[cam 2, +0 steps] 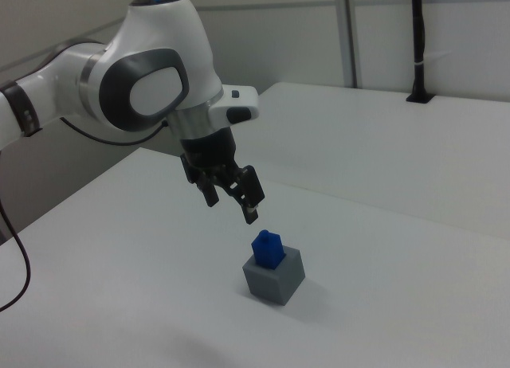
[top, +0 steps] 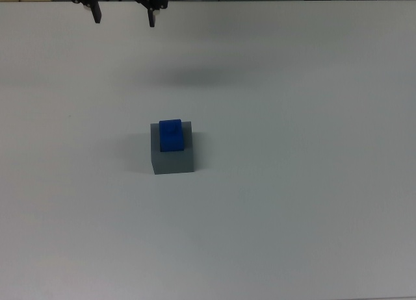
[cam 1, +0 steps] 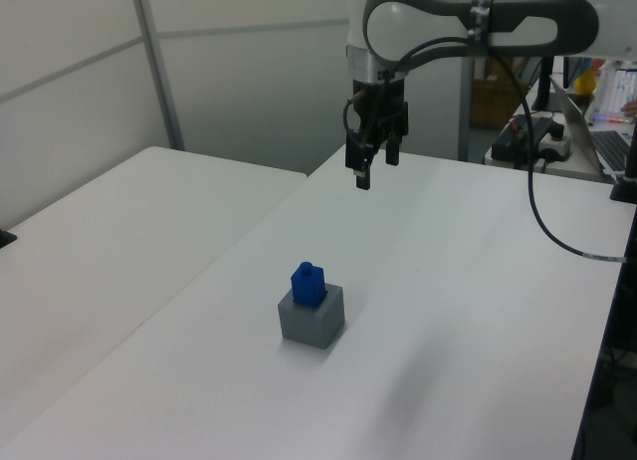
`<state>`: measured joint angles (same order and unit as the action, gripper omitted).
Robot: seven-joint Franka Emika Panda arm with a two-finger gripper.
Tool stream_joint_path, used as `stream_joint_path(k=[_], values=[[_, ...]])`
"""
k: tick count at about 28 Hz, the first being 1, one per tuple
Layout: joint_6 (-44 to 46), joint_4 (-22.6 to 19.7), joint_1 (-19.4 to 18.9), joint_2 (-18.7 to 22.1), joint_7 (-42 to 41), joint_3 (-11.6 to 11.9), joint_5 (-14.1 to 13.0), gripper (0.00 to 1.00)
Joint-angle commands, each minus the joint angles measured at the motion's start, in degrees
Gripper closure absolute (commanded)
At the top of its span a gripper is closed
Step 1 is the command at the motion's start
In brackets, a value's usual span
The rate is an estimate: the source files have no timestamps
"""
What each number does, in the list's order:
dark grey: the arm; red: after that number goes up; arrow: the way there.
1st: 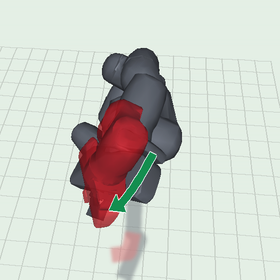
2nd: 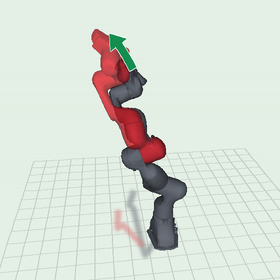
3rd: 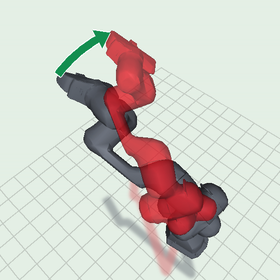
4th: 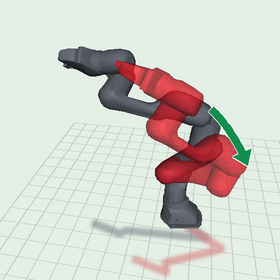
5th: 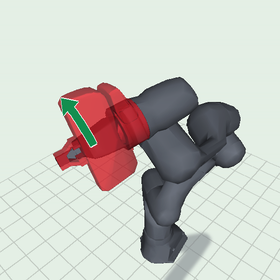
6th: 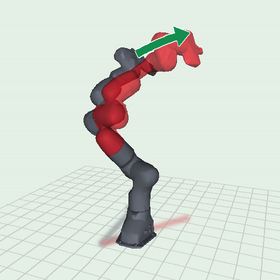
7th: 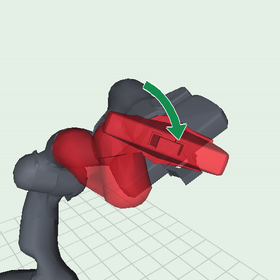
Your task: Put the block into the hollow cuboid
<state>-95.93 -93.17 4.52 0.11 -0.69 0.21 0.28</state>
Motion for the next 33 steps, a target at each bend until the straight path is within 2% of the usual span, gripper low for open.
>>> stream_joint_path(k=[1, 33], values=[[0.3, -0.5, -0.1, 0.4, 0.5, 0.1, -1.2, 0.0], [0.3, 0.3, 0.0, -0.1, 0.4, 0.2, -1.3, 0.0]])
